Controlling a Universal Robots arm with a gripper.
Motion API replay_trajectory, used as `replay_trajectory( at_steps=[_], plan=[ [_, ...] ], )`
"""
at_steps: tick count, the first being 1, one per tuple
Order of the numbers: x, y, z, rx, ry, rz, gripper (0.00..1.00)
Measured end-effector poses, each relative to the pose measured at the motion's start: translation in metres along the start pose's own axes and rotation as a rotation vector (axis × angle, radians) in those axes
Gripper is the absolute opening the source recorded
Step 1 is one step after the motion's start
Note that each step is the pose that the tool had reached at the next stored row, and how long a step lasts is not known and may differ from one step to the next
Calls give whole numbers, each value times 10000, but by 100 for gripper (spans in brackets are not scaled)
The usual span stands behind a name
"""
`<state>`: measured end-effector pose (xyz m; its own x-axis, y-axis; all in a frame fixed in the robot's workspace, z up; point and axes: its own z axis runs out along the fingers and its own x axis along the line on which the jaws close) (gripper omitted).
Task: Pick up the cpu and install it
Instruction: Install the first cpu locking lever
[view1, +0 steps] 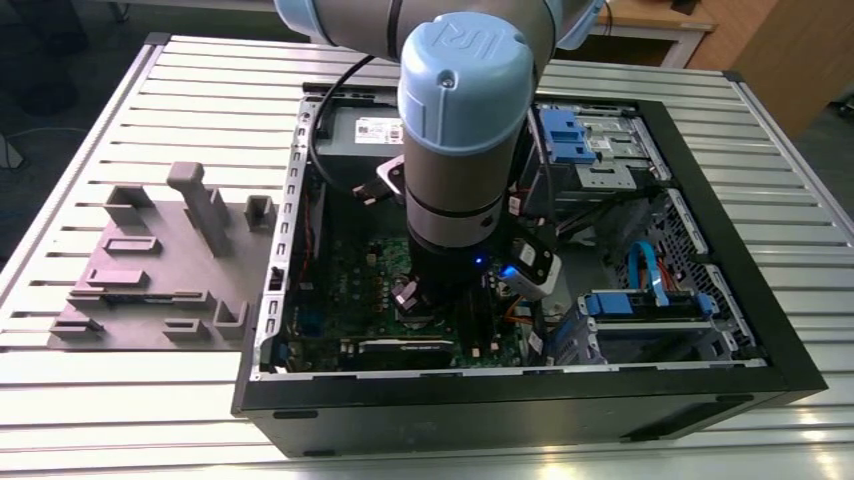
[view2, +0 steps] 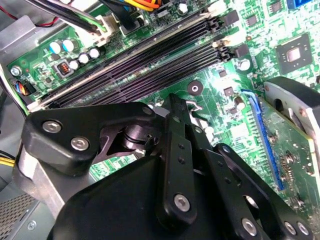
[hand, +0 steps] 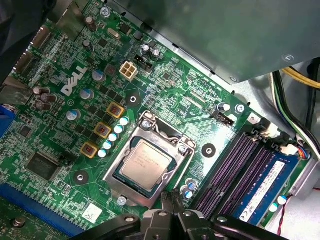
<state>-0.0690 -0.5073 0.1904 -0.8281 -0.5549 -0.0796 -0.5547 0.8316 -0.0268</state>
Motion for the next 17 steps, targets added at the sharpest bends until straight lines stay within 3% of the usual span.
replay_trajectory(
  at_steps=[4,11,17],
  plan=[
    [-1,0,0,1,0,0,10],
    [-1,0,0,-36,-12,-471,10],
    [0,0,-1,-45,-18,-478,10]
  ],
)
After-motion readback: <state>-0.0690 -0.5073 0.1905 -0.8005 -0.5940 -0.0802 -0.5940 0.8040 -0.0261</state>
